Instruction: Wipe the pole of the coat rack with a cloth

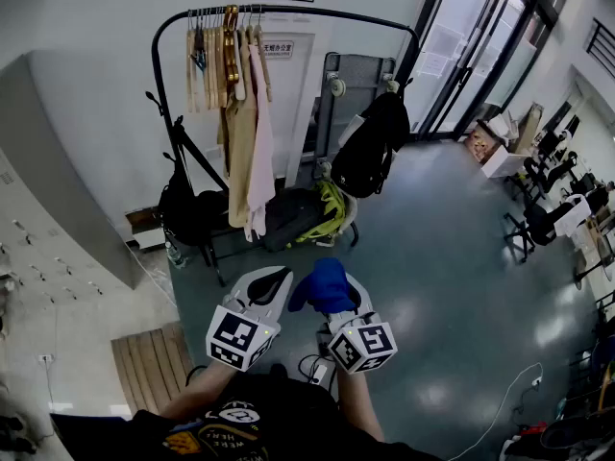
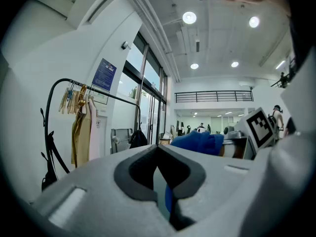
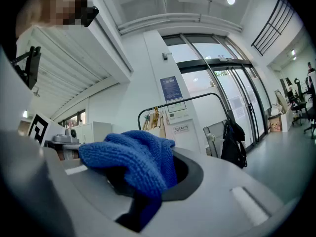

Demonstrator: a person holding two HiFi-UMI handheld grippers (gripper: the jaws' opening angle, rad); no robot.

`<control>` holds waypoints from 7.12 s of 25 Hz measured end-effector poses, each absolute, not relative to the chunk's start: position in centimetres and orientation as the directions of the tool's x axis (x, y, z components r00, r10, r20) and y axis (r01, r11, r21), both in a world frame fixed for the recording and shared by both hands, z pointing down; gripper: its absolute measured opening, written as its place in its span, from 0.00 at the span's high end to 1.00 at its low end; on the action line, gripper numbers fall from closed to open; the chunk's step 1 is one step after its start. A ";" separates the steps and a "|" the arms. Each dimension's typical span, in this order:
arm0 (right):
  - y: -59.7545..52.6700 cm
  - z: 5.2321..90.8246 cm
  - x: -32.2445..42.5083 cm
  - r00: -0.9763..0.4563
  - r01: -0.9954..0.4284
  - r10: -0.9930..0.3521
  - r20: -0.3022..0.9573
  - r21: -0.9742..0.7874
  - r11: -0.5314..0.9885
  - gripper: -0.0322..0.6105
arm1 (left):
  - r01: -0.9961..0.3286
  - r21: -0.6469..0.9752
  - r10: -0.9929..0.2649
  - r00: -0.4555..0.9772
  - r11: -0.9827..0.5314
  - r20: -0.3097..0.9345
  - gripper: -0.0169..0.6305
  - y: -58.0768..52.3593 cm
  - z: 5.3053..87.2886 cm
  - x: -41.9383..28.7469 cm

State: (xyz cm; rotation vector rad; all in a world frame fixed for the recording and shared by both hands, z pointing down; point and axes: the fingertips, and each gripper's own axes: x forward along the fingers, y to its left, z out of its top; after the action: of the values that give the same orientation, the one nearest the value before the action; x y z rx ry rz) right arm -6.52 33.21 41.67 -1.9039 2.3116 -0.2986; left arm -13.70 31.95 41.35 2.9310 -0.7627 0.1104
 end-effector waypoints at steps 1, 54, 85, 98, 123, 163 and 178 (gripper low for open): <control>33.2 41.7 -6.6 -0.194 -0.954 -0.981 0.024 -0.236 0.184 0.87 | -0.489 0.090 -0.481 0.871 -0.868 0.099 0.98 32.0 41.4 -13.7; -35.7 11.1 -2.9 -0.457 -0.878 -0.845 -0.277 0.295 0.377 0.86 | -0.396 -0.014 -0.396 0.917 -0.918 0.049 0.98 -14.2 39.2 8.9; -39.8 12.7 34.5 -0.092 -0.983 -0.956 -0.280 0.178 0.042 0.87 | -0.610 -0.055 -0.603 0.791 -0.791 -0.101 0.98 -28.1 29.8 15.8; -37.6 13.6 2.6 -0.449 -0.818 -0.870 -0.205 0.485 0.308 0.87 | -0.768 -0.064 -0.754 0.638 -0.637 -0.158 0.98 -30.2 27.4 4.5; -41.5 12.4 40.5 0.024 -0.970 -0.993 -0.117 0.238 -0.051 0.86 | -0.651 -0.010 -0.643 0.752 -0.759 -0.145 0.98 -30.5 28.3 12.0; -39.1 13.5 17.9 -0.331 -0.893 -0.915 -0.229 0.390 0.226 0.87 | -0.737 0.006 -0.731 0.670 -0.676 -0.129 0.98 -30.2 29.7 6.5; -41.2 12.5 38.2 0.027 -0.977 -0.978 -0.205 0.200 -0.068 0.88 | -0.638 0.016 -0.635 0.763 -0.770 -0.121 0.98 -29.4 29.8 12.1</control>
State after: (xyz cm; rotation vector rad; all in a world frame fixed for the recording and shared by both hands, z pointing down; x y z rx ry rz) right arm 38.17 -41.19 12.50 -2.2530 2.1463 0.4548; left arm 12.09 -29.39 29.79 2.9738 -1.0742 -0.1897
